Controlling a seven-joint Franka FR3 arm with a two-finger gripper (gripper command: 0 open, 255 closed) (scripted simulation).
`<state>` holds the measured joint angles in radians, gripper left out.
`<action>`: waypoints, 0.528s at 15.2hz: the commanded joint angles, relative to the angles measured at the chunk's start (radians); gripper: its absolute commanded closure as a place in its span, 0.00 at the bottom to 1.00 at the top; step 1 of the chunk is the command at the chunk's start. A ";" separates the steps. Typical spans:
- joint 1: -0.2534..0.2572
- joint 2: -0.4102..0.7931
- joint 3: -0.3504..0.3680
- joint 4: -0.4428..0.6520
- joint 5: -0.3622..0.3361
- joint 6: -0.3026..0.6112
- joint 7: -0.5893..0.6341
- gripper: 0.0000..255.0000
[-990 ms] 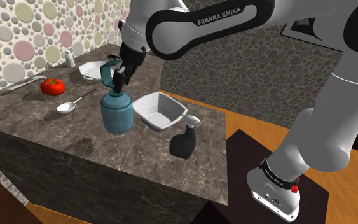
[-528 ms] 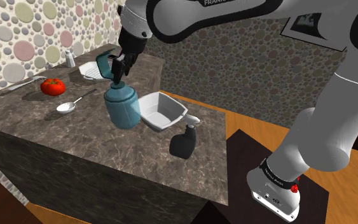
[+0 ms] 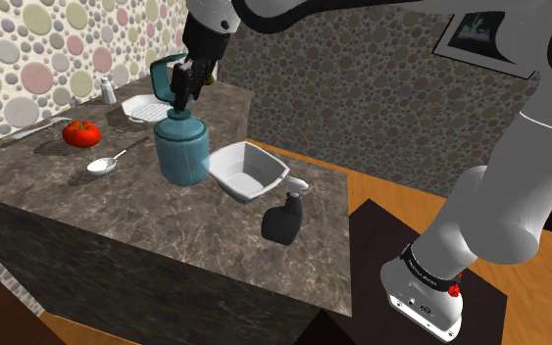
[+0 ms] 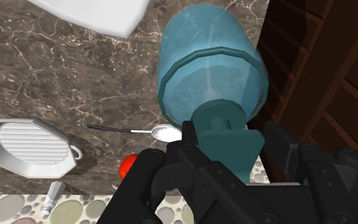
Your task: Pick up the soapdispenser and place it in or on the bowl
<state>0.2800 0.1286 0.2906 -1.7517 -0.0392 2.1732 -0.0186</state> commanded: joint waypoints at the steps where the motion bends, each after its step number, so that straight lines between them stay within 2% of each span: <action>1: 0.001 -0.002 0.001 0.025 0.001 -0.026 0.000 1.00; 5: 0.001 -0.005 0.001 0.073 0.002 -0.076 -0.001 1.00; 8: -0.038 -0.079 -0.022 0.013 0.048 -0.088 -0.075 1.00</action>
<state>0.2534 0.0737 0.2761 -1.7226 -0.0056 2.0916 -0.0705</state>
